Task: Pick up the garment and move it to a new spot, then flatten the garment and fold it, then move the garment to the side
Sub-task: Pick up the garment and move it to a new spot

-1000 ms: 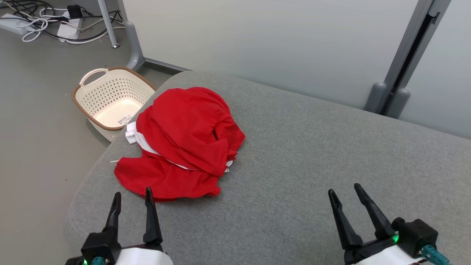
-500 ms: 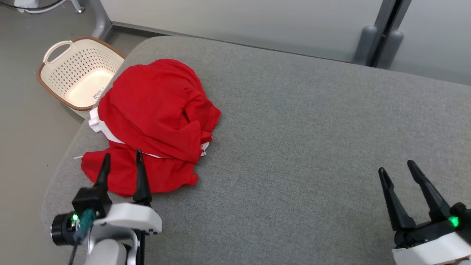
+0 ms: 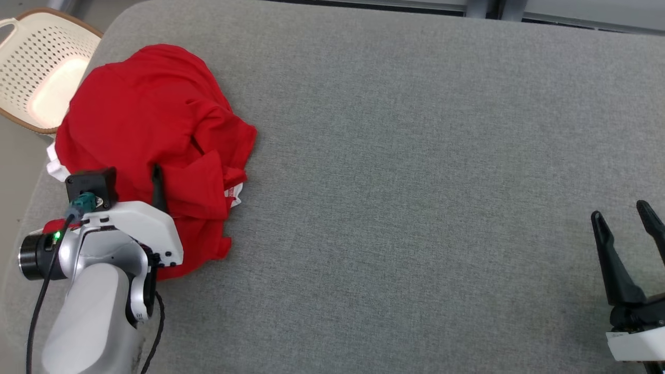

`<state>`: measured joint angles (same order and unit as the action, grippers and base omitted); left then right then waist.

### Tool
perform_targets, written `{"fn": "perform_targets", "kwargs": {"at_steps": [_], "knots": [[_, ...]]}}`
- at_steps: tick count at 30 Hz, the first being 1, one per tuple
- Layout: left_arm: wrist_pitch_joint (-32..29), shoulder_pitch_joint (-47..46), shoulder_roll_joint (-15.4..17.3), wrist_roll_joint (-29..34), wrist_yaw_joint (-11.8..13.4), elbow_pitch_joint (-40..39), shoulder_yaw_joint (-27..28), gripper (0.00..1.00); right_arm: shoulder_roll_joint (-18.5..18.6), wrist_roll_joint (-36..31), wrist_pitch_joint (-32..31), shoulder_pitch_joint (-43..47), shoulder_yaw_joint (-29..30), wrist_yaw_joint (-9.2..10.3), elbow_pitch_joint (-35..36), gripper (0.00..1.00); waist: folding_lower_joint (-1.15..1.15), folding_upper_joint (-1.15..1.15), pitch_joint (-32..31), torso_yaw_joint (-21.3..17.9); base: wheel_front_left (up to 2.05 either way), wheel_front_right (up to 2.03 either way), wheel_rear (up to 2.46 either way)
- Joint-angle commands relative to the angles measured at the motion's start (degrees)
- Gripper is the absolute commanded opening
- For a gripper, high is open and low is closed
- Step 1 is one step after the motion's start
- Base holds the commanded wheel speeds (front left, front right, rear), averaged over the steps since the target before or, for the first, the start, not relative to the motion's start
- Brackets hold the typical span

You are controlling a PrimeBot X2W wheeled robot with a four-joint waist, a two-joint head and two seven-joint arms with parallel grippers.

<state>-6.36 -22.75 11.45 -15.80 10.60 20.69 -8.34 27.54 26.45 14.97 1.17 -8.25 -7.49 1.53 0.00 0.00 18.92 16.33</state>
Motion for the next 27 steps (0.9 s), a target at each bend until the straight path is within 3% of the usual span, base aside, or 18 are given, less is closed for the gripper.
{"fn": "perform_targets", "kwargs": {"at_steps": [1,8,10,20,27], "knots": [[-1.6,-1.7,0.4,0.6,0.8,0.5,-0.2,1.00,0.4,0.1,0.3,0.2,0.6,0.00,0.5,1.00,0.00,0.00,1.4,-0.9,0.00,0.00,0.00],[-5.3,-3.7,1.6,1.4,2.4,2.8,-0.7,1.00,1.5,0.7,0.3,0.0,1.1,0.00,1.3,1.00,0.00,0.00,2.8,-1.7,0.00,0.00,0.00],[-4.9,-3.8,1.5,1.2,2.9,3.2,-0.3,0.00,1.6,0.7,0.3,-0.2,0.9,0.00,1.3,1.00,0.00,0.00,2.8,-1.9,0.00,0.00,0.00],[-2.5,-2.9,2.7,1.6,3.3,2.1,-0.2,0.00,0.1,0.4,0.3,-0.5,0.3,0.00,-0.1,1.00,0.00,0.00,0.6,-1.8,0.00,0.00,0.00],[0.1,-0.8,4.4,2.8,3.7,-5.9,-0.6,0.00,-3.1,-0.6,0.3,-1.0,-1.4,0.00,-2.2,1.00,0.00,0.00,-4.1,-1.1,0.00,0.00,0.00]]}}
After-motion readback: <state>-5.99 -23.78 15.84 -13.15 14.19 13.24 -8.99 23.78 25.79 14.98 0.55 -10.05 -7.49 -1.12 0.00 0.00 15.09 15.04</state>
